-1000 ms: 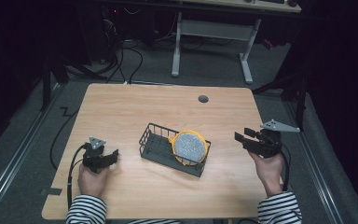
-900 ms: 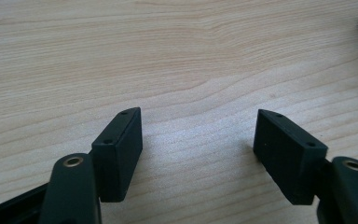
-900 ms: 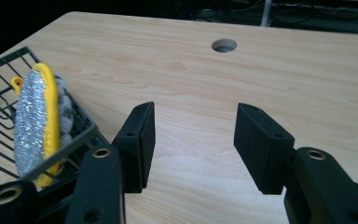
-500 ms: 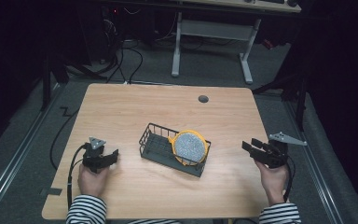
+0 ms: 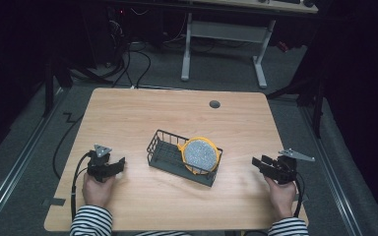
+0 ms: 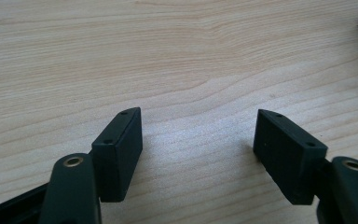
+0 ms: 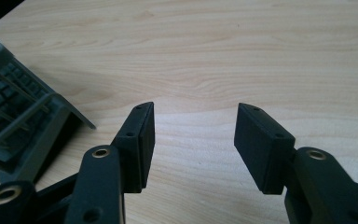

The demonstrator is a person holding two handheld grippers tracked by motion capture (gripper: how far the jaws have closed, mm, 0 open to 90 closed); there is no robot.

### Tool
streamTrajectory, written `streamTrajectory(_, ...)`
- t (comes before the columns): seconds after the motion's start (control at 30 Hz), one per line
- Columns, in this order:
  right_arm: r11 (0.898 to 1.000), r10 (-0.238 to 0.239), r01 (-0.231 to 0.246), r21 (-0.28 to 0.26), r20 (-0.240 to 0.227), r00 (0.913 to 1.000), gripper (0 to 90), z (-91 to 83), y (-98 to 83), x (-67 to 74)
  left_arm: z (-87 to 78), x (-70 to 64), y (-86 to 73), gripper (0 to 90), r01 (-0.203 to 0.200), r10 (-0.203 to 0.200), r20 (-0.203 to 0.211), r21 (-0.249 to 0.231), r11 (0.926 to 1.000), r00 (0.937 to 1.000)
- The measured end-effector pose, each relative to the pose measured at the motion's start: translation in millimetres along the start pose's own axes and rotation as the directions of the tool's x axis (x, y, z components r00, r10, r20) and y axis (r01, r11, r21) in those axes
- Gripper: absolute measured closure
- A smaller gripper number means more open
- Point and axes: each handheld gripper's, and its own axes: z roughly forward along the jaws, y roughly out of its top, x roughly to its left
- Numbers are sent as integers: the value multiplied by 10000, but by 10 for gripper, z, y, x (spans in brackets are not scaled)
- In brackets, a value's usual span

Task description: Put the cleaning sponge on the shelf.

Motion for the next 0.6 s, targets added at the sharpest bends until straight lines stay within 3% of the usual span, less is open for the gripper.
streamTrajectory(0.17,9996,36,-44,281,265,9996,475,115,-97,-18,1,-1,0,333,4,-4,-9,-8,10000,10000)
streamTrajectory(0.27,9987,-149,117,488,674,9976,465,179,-141,-14,0,-1,0,333,-3,3,-9,-2,10000,10000)
streamTrajectory(0.37,9956,-654,565,748,1220,9904,451,238,-185,12,0,-1,0,333,-7,7,-8,2,10000,10000)
streamTrajectory(0.6,9859,-1486,1306,1042,1891,9706,405,308,-247,73,0,-3,0,333,-22,22,-20,10,10000,10000)
